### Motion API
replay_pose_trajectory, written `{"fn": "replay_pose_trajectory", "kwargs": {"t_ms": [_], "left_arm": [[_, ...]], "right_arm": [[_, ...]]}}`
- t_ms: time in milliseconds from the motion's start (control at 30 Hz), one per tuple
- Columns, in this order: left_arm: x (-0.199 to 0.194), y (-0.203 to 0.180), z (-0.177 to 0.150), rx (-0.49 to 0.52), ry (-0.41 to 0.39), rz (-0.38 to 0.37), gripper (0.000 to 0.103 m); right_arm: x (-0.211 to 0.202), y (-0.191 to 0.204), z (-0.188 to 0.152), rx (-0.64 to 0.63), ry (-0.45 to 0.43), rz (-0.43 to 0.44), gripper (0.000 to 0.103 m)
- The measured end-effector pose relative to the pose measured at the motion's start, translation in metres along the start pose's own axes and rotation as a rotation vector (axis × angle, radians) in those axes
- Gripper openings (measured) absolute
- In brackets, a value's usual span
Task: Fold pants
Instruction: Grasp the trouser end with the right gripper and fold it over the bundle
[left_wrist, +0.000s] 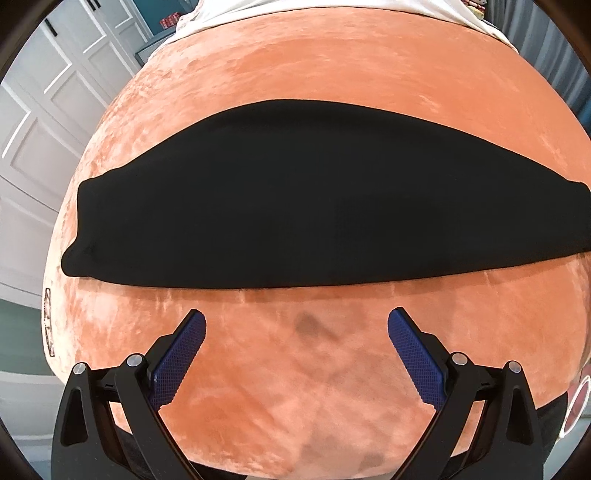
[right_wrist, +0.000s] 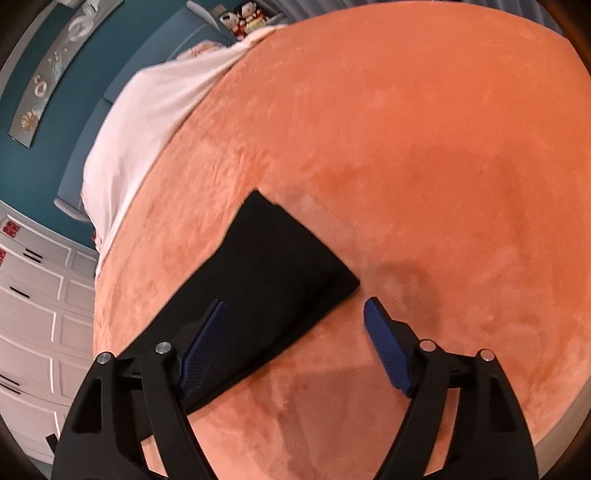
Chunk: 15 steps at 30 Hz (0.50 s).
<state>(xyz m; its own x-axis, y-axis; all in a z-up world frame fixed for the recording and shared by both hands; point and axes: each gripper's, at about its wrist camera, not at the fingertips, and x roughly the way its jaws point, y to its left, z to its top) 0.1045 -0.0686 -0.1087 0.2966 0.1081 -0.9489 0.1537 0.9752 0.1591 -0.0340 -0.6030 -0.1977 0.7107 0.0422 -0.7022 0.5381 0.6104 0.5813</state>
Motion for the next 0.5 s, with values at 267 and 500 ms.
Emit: {"fn": "replay_pose_trajectory", "kwargs": {"t_ms": [267,500], "left_arm": [[0.001,0.011,0.003,-0.023,-0.008,-0.004,0.098],[-0.004,0.029,-0.003,-0.034,-0.04,-0.007,0.098]], "right_arm": [[0.034,0.009,0.01,0.048,-0.034,-0.075,0.028],[0.003,0.084,0.0,-0.074,-0.091,-0.023,0.017]]}}
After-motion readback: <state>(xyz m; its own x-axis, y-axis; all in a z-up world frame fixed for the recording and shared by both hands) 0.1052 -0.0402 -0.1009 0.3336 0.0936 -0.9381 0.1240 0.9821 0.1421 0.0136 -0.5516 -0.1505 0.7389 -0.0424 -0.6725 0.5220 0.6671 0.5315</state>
